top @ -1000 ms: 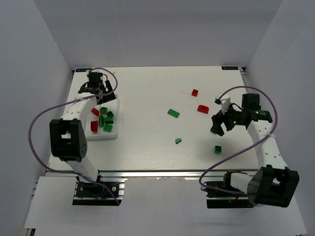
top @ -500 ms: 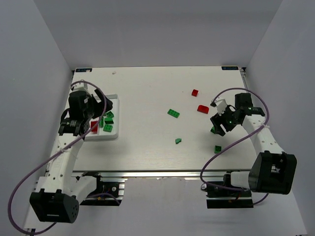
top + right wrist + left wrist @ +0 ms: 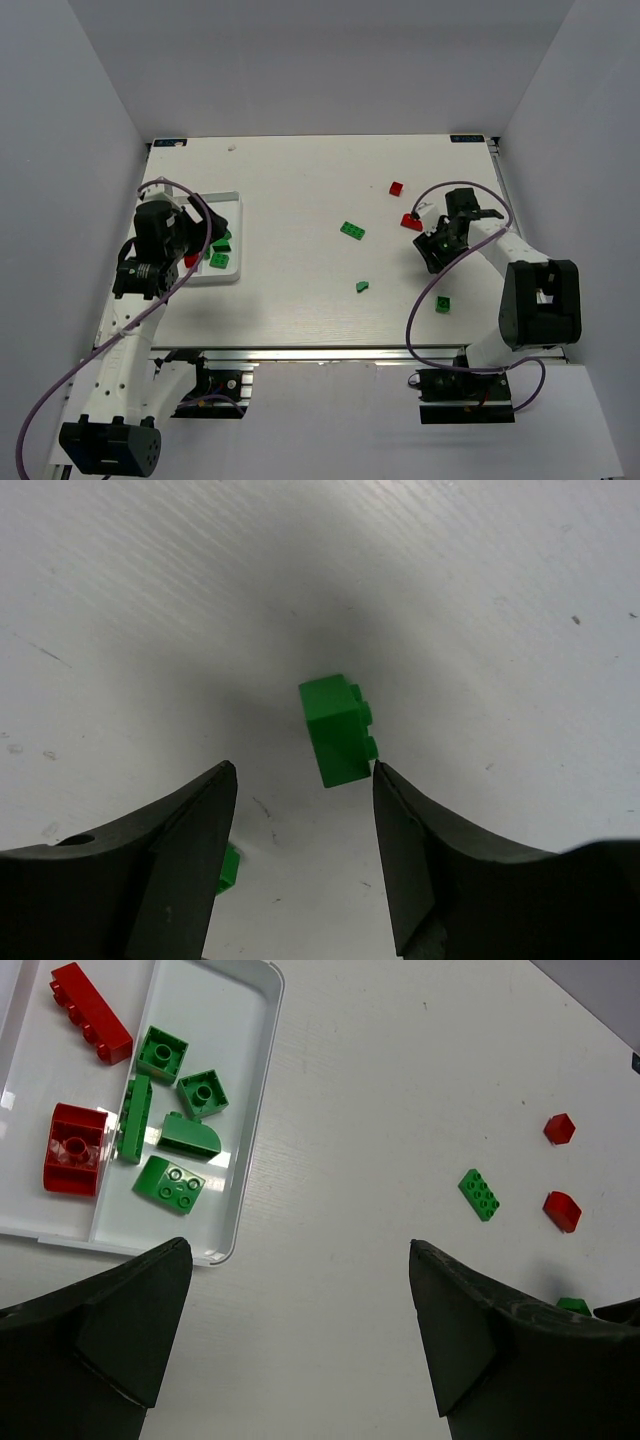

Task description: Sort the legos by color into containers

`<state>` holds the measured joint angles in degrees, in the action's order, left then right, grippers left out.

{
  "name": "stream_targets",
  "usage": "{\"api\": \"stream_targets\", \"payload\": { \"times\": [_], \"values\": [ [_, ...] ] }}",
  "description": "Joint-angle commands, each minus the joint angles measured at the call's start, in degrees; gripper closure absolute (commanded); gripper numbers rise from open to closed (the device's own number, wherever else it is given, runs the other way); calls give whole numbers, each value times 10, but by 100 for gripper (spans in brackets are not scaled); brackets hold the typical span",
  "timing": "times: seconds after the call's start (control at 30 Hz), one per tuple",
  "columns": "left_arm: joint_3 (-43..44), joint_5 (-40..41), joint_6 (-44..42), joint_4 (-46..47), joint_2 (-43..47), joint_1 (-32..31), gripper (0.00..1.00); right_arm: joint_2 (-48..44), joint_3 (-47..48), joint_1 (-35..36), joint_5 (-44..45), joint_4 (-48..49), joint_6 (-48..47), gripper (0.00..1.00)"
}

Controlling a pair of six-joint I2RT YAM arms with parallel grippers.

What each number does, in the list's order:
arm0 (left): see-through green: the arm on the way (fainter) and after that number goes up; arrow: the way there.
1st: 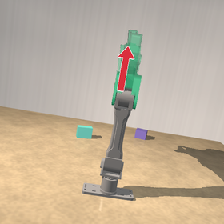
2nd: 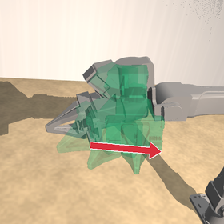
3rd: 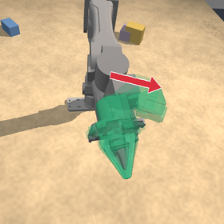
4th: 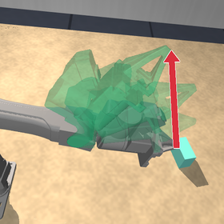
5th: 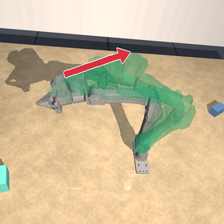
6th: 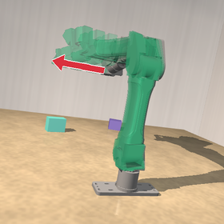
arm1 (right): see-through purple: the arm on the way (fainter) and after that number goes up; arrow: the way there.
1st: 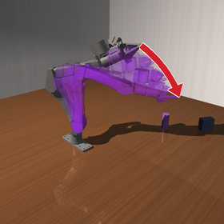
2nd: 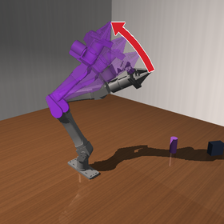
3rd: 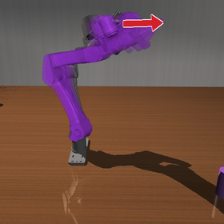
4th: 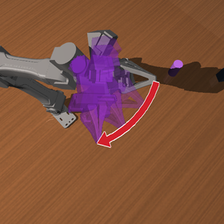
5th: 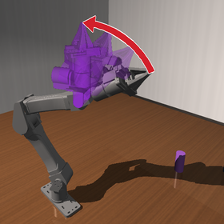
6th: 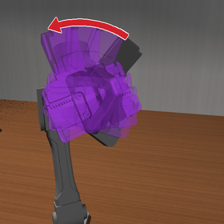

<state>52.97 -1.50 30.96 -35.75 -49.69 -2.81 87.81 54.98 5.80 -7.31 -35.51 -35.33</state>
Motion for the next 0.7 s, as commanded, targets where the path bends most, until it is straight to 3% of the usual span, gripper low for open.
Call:
{"api": "stream_targets", "payload": {
  "times": [0.0,0.3,0.4,0.53,0.67],
  "values": [
    [2,4,3,-13,12,0,2,6,23,3,26,23,-2,38],
    [16,-1,4,-19,10,0,2,47,26,3,7,25,-19,47],
    [21,1,5,-20,12,0,2,49,26,3,6,25,-31,55],
    [30,-6,9,-22,15,0,2,41,41,3,-20,10,-44,81],
    [53,-13,16,-23,27,0,2,18,82,24,-112,-35,-58,96]
  ]
}}
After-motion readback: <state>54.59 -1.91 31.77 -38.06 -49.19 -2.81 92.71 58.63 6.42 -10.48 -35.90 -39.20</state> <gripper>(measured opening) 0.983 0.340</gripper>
